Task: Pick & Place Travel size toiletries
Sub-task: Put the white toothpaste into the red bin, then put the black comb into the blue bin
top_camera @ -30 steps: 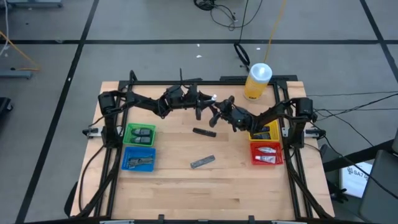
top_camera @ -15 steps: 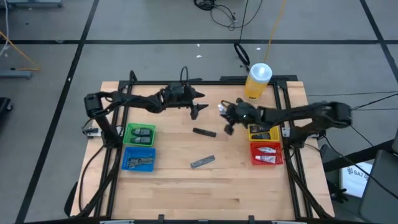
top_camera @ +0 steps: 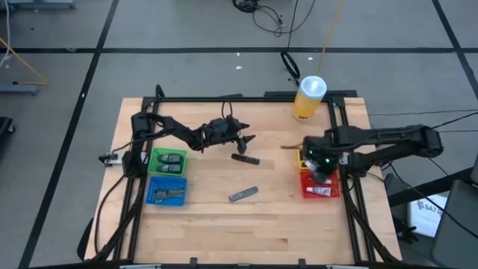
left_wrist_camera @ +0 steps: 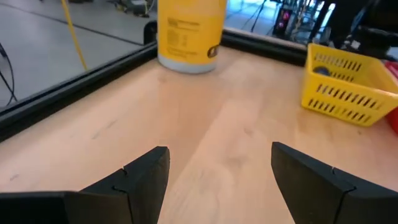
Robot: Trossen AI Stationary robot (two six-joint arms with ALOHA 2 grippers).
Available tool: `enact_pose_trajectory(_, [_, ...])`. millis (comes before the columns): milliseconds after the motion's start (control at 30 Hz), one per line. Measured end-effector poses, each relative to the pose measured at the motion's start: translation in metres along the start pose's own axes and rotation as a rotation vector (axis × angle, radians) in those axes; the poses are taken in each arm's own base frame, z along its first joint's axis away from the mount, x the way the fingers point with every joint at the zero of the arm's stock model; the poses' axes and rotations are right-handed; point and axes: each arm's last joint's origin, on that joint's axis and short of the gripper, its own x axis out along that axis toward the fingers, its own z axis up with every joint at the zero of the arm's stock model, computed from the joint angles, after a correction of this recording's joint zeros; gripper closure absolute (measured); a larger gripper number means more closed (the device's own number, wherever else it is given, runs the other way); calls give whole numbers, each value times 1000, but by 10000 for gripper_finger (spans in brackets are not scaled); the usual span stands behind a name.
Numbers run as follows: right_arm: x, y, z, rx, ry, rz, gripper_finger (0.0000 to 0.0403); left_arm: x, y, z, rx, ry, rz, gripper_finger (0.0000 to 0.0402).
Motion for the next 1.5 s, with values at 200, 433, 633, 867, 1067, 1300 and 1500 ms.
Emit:
enact_pose_trajectory(200, [9,10,-16,-12,126,-29,396,-1,-11,1,27,0,-26,124])
enact_pose_trajectory(433, [31,8,-15,-45,178,-22,395,-1,-20,0,57,3,-40,124])
enact_pose_trajectory(633, [57,-5,-17,-60,257,-66,394,-1,-19,-2,58,19,-37,124])
enact_pose_trajectory(867, [61,-7,-17,-78,272,-80,369,-1,-18,-2,59,22,-18,124])
enact_pose_trajectory(1067, [47,-10,-21,27,334,-137,295,-1,-18,-2,59,21,-18,124])
enact_pose_trajectory(1300, [5,19,-6,-19,74,-178,288,-1,-18,-2,57,20,-18,124])
enact_pose_trajectory(1500, [-7,53,42,-335,-705,-161,309,-5,-20,6,71,37,-18,124])
